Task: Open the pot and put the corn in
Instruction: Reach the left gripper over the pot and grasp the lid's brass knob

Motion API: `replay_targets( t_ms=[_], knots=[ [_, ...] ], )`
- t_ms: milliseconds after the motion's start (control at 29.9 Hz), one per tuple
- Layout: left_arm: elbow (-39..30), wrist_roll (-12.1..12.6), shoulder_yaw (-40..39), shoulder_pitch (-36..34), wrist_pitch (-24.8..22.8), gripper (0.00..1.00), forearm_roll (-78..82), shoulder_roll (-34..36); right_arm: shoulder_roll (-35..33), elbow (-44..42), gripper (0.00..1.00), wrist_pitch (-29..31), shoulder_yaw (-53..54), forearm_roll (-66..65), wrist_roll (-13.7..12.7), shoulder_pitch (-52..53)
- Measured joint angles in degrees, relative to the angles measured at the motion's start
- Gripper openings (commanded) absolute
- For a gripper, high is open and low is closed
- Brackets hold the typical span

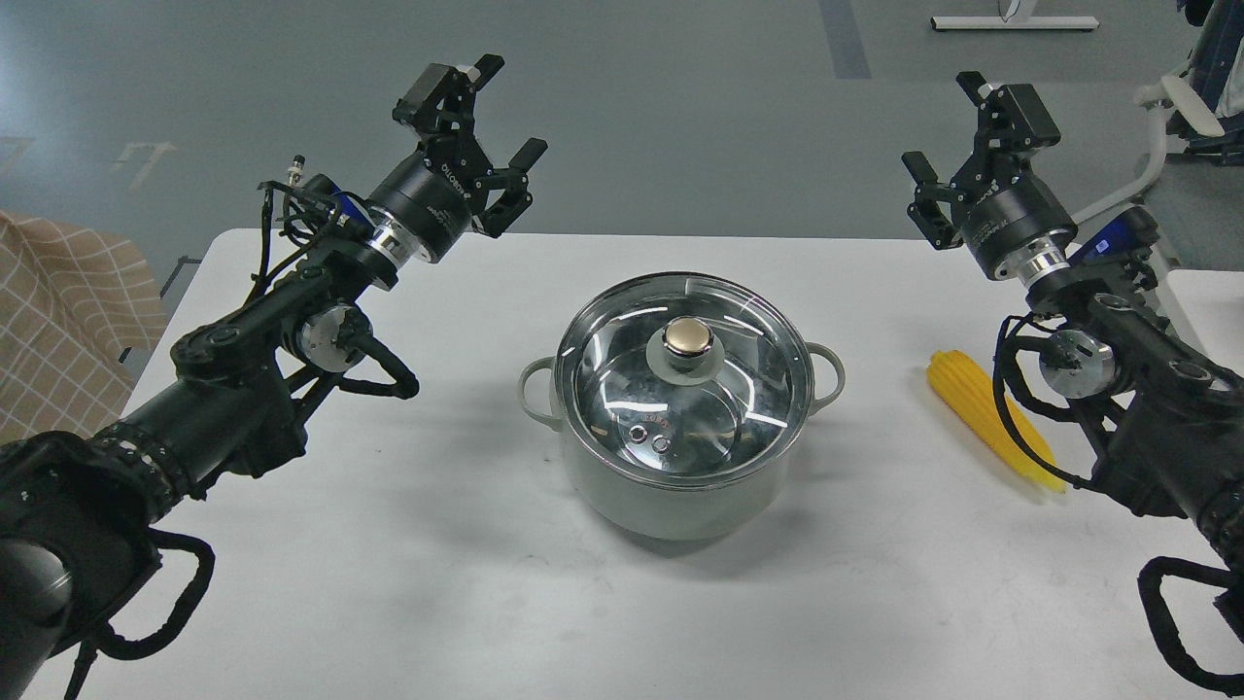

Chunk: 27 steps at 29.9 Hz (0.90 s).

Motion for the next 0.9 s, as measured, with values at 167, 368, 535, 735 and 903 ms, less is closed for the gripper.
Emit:
replay_targets(
  t_ms=[167, 368, 535, 735, 903],
  knots=[
    [-2.5, 0.0, 0.3, -1.1, 0.3, 0.98, 0.7, 2.1, -0.5, 0.0, 1.00, 0.0, 0.0, 0.0, 0.0, 0.1],
    [-10.5, 0.0, 1.1, -7.5, 2.2, 0.98, 9.4, 7.7, -1.1, 0.0, 1.00, 0.0, 0.0, 0.0, 0.0, 0.3],
    [-22.1, 0.0, 0.4, -11.8, 5.1, 0.98, 25.8, 11.9, -1.4, 0.0, 1.00, -0.1, 0.0, 0.0, 0.0, 0.3],
    [-36.5, 0.0, 0.6, -12.2, 8.9, 0.98, 50.8, 13.2, -2.1, 0.0, 1.00, -0.1, 0.0, 0.0, 0.0, 0.2],
    [-40.8, 0.0, 1.3, -9.9, 11.6, 0.98, 78.9, 11.0, -3.7, 0.4, 1.00, -0.2, 0.0, 0.0, 0.0, -0.2]
  ],
)
